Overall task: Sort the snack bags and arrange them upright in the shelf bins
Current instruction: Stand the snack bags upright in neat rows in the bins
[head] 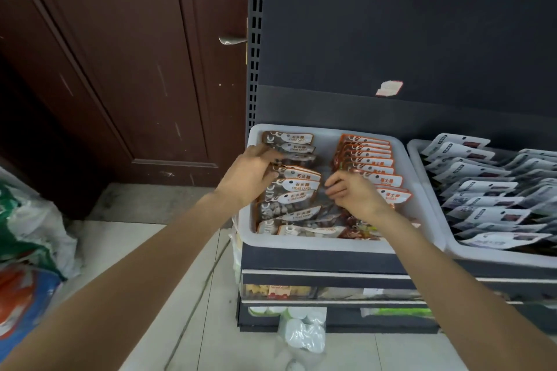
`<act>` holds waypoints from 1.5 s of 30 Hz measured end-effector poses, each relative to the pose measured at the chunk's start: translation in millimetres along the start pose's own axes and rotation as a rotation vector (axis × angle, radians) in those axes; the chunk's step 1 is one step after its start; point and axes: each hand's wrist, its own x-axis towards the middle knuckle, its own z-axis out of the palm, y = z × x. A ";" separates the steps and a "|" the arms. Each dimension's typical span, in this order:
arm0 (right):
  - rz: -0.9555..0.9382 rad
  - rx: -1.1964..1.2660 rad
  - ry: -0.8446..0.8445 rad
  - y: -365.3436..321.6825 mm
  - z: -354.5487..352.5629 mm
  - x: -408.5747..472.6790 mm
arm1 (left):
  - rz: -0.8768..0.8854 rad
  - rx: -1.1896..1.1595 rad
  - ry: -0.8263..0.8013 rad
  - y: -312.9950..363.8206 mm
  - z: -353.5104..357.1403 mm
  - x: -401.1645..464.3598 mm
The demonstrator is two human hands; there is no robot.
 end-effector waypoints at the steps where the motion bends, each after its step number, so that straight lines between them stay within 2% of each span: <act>1: -0.002 0.019 -0.016 1.4 0.3 -4.4 | 0.057 -0.018 0.019 3.7 -0.8 -7.9; 2: -0.010 0.030 -0.026 2.1 0.5 -7.8 | 0.106 -0.007 -0.001 5.5 -0.9 -14.7; 4: -0.035 -0.009 -0.050 1.2 1.0 -12.7 | 0.130 0.038 -0.145 8.9 -2.9 -26.4; 7: -0.097 -0.197 0.005 0.4 6.2 -15.1 | 0.040 0.063 -0.304 11.7 -6.0 -36.4; 9: -0.107 -0.274 0.105 -0.8 9.6 -16.8 | 0.003 0.081 -0.292 14.0 -6.5 -39.8; 12: -0.130 -0.172 0.198 -8.7 14.5 -20.9 | -0.056 0.079 -0.255 13.1 -6.2 -38.5; 15: -0.192 -0.065 0.175 -19.7 21.2 -25.4 | -0.095 0.072 -0.217 11.5 -6.4 -32.4; 19: -0.156 -0.131 0.086 -14.9 18.7 -30.0 | -0.139 -0.125 -0.166 18.0 -5.7 -26.8; 22: -0.124 -0.086 0.128 -4.0 9.3 -39.6 | -0.123 -0.196 -0.133 20.4 -5.5 -36.8; 27: -0.092 -0.238 0.095 7.1 11.3 -48.1 | 0.076 -0.023 -0.084 28.7 -0.7 -54.3; 30: -0.095 -0.286 0.090 2.5 12.3 -52.3 | -0.037 0.070 -0.060 25.9 -0.8 -54.9; 33: -0.132 -0.305 0.143 3.2 15.1 -53.2 | -0.123 0.150 -0.124 14.2 -1.3 -61.9; 40: -0.205 -0.141 0.150 -4.1 26.1 -56.7 | -0.119 -0.065 -0.092 17.6 -6.0 -66.5; 45: -0.210 -0.141 0.168 -7.1 36.9 -55.0 | -0.086 -0.098 -0.130 20.8 -9.5 -66.4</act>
